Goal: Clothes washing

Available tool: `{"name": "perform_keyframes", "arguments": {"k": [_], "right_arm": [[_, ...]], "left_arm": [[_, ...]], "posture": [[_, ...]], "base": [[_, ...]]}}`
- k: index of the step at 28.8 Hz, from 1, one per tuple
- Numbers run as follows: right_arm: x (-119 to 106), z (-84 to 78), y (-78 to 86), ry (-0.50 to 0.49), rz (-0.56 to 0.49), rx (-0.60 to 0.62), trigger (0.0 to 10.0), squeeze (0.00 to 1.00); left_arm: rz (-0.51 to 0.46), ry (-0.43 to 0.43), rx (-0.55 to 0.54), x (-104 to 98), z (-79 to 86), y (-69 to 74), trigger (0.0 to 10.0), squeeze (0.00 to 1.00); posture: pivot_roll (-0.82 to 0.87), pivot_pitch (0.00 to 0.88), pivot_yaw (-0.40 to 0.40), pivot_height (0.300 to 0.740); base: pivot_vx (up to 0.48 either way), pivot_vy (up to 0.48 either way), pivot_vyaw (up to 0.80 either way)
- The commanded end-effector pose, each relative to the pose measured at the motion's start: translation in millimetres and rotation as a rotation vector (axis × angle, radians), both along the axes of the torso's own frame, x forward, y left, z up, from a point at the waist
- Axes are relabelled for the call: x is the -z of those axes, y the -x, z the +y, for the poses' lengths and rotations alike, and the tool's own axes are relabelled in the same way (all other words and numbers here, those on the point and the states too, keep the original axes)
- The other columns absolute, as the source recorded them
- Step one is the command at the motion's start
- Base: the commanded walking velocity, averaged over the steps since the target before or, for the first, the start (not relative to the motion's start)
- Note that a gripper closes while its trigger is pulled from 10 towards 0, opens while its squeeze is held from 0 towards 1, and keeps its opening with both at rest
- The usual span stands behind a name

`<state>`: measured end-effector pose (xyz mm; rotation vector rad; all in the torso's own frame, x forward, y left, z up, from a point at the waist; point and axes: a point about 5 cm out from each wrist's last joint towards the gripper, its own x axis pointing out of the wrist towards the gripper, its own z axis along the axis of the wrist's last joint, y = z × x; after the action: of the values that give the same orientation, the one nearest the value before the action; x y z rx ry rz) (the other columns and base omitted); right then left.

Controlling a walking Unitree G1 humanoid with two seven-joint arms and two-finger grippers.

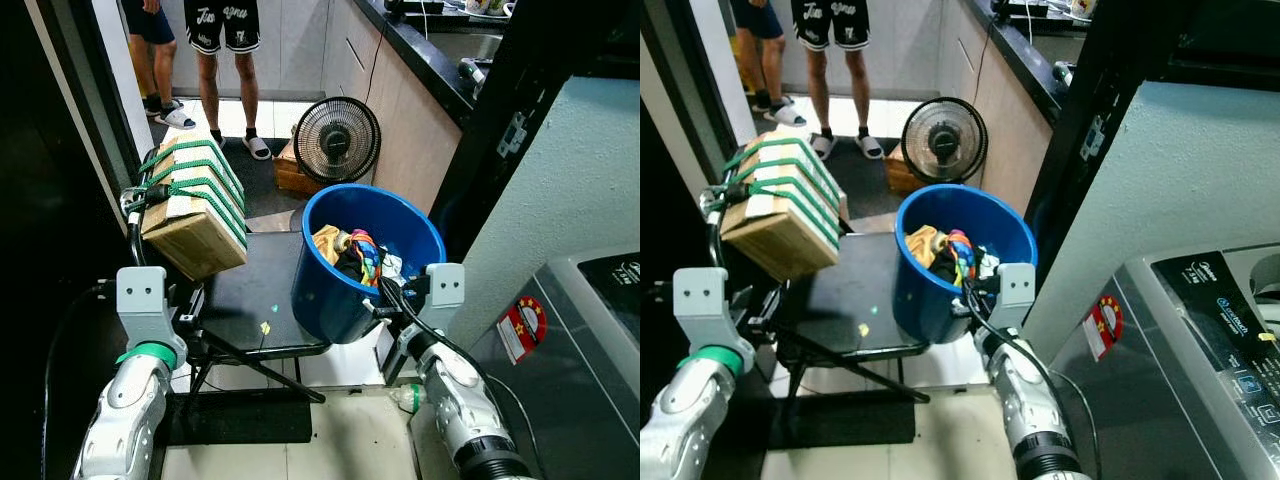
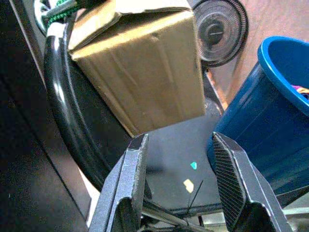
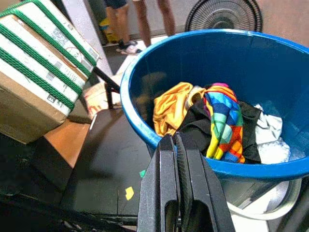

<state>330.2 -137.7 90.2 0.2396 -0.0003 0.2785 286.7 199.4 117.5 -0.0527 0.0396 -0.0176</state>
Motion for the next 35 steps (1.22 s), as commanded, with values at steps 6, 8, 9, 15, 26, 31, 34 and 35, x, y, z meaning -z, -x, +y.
{"name": "perform_keyframes", "arguments": {"k": [6,8,9,15,26,31,34,35], "right_arm": [[0.3,4.4,-0.8,-0.004,-0.002,-0.015,10.0,0.00],[0.3,4.9,-0.8,-0.004,-0.003,-0.016,10.0,0.00],[0.4,5.1,-0.9,-0.004,-0.002,-0.017,10.0,0.00],[0.8,4.9,-0.3,-0.004,-0.003,-0.016,10.0,0.00],[2.1,5.3,0.2,-0.004,-0.002,-0.018,10.0,0.00],[2.5,5.6,0.4,-0.005,-0.001,-0.020,10.0,0.00],[2.5,5.6,0.4,-0.006,-0.001,-0.020,10.0,0.00],[2.6,5.6,0.4,-0.006,-0.001,-0.019,10.0,0.00]], "left_arm": [[0.025,-0.020,0.007,5.4,1.0,3.2,10.0,0.00],[0.019,-0.033,0.031,4.3,-1.4,3.6,10.0,0.00],[0.017,-0.034,0.033,4.0,-1.8,3.6,10.0,0.00],[0.013,-0.020,0.023,4.2,-1.3,4.0,10.0,0.00],[0.017,-0.025,0.030,5.0,-1.0,4.9,10.0,0.00],[0.016,-0.025,0.029,4.9,-0.8,5.2,10.0,0.00],[0.022,0.003,0.029,5.6,-1.0,5.4,10.0,0.00],[0.016,0.029,0.030,4.7,-0.9,5.8,10.0,0.00]], "posture": [[0.14,0.003,-0.016,0.740],[0.14,0.005,-0.013,0.740],[0.14,0.005,-0.013,0.740],[0.14,0.005,-0.013,0.740],[0.14,0.005,-0.013,0.740],[0.14,0.005,-0.013,0.740],[0.14,0.005,-0.013,0.740],[0.14,0.005,-0.013,0.740]], "base": [[0.000,0.365,0.00],[0.000,0.000,0.00],[0.000,-0.315,0.00],[0.000,-0.425,0.00],[0.000,-0.480,0.00],[0.000,-0.480,0.00],[0.000,-0.160,0.00],[0.000,0.480,0.00]]}}
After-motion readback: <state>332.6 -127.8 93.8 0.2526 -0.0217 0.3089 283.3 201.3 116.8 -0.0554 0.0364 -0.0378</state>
